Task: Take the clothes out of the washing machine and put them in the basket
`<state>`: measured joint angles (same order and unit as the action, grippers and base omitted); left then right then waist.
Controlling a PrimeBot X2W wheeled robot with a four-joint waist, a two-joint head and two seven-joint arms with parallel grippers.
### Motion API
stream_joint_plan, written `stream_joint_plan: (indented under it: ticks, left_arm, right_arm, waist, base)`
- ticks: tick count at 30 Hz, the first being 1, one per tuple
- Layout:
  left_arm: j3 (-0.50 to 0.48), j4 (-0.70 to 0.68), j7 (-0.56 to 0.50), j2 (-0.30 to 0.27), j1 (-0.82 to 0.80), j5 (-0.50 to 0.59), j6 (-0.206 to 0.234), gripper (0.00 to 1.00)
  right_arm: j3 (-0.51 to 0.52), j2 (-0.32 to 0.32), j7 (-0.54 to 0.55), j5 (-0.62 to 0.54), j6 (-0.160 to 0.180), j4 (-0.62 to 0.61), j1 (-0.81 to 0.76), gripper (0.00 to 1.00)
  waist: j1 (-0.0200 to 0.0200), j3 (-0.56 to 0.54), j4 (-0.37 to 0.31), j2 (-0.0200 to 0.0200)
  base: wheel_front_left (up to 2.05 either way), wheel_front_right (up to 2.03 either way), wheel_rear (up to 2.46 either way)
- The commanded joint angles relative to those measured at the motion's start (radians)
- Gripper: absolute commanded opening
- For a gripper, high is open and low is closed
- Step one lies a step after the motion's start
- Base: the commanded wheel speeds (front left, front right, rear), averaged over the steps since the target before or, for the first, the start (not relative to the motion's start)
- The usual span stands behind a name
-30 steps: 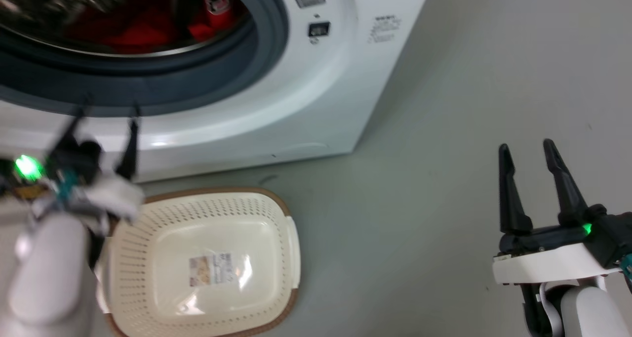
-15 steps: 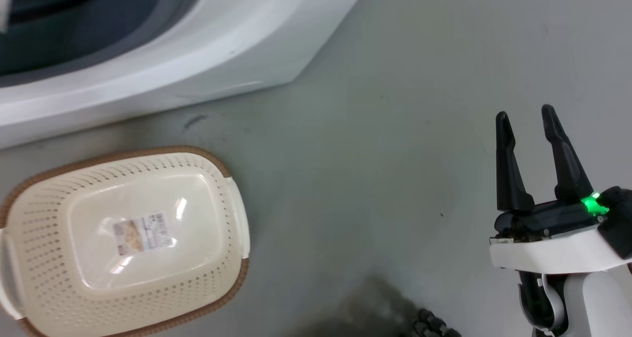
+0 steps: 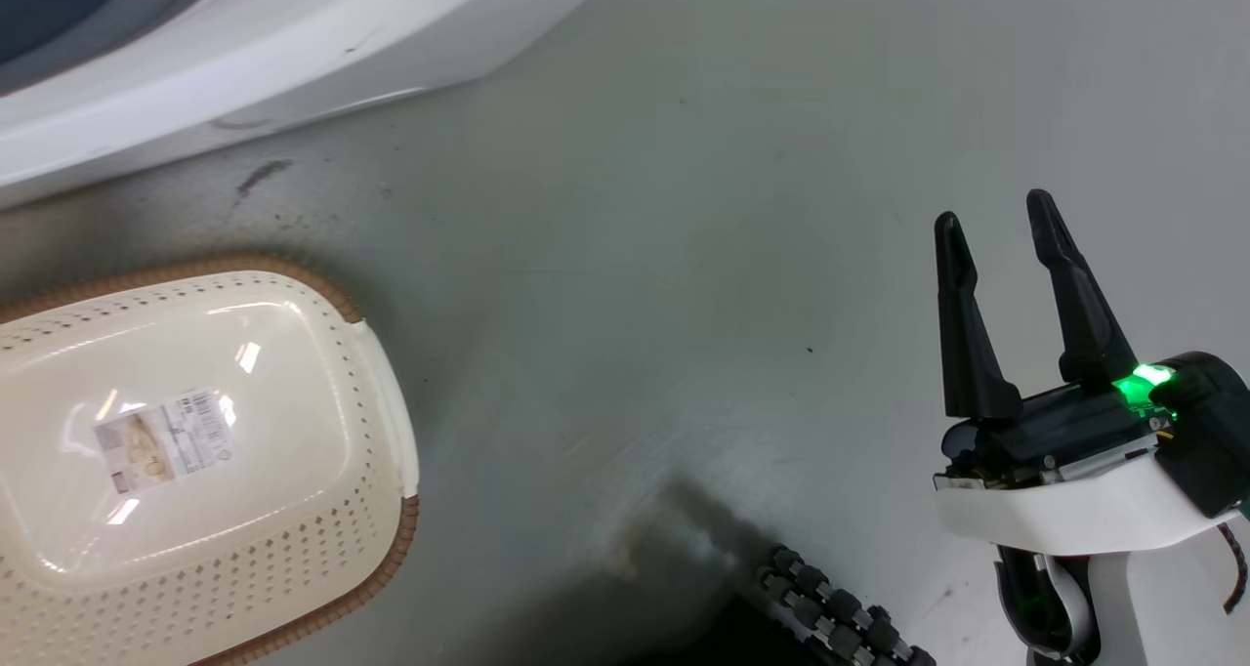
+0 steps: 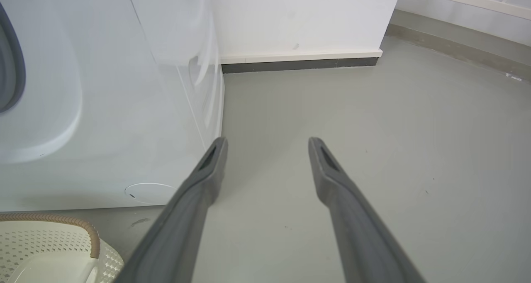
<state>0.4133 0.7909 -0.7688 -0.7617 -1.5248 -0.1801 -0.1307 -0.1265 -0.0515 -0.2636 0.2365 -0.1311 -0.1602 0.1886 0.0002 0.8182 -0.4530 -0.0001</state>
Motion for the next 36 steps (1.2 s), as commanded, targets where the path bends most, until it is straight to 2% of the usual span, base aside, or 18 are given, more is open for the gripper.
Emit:
stream_joint_plan:
  ticks: [1, 13, 14, 15, 16, 20, 26, 36]
  left_arm:
    - [0.018, 0.007, -0.026, -0.017, -0.025, -0.014, 0.002, 1.00]
    - [0.101, 0.018, -0.114, -0.047, -0.012, -0.118, 0.000, 1.00]
    - [0.108, 0.019, -0.120, -0.049, -0.011, -0.127, 0.000, 0.91]
    - [0.116, 0.017, -0.119, -0.051, -0.010, -0.133, -0.001, 0.16]
    - [0.124, 0.014, -0.117, -0.055, -0.011, -0.139, -0.001, 0.00]
    - [0.137, 0.003, -0.078, -0.071, -0.020, -0.154, 0.000, 0.00]
    - [0.147, 0.009, 0.023, -0.045, -0.016, -0.177, 0.001, 0.00]
    - [0.138, 0.081, 0.371, 0.045, 0.080, -0.218, 0.005, 0.00]
  right_arm:
    - [-0.008, 0.002, -0.002, 0.008, 0.001, -0.008, 0.017, 1.00]
    - [-0.028, 0.002, -0.002, 0.027, 0.001, -0.008, 0.014, 1.00]
    - [-0.028, 0.002, -0.002, 0.028, 0.001, -0.009, 0.016, 1.00]
    - [-0.029, 0.002, -0.002, 0.028, 0.001, -0.009, 0.019, 1.00]
    - [-0.029, 0.002, -0.002, 0.031, 0.001, -0.009, 0.020, 1.00]
    - [-0.031, 0.002, -0.002, 0.034, 0.001, -0.003, 0.025, 1.00]
    - [-0.020, 0.002, -0.002, 0.015, 0.001, 0.010, 0.039, 1.00]
    - [0.039, 0.002, -0.002, -0.047, 0.001, 0.033, 0.024, 1.00]
  waist:
    - [-0.0002, 0.020, -0.020, 0.0001]
    - [-0.0002, 0.046, -0.032, 0.0001]
    - [-0.0002, 0.048, -0.031, 0.0001]
    - [-0.0002, 0.049, -0.031, 0.0001]
    - [-0.0002, 0.050, -0.031, 0.0001]
    - [-0.0002, 0.048, -0.031, 0.0001]
    - [-0.0002, 0.011, -0.015, 0.0001]
    - [-0.0002, -0.130, 0.051, 0.0001]
  base:
    - [0.00, 0.00, 0.00]
    - [0.00, 0.00, 0.00]
    - [0.00, 0.00, 0.00]
    - [0.00, 0.00, 0.00]
    - [0.00, 0.00, 0.00]
    - [0.00, 0.00, 0.00]
    - [0.00, 0.00, 0.00]
    - [0.00, 0.00, 0.00]
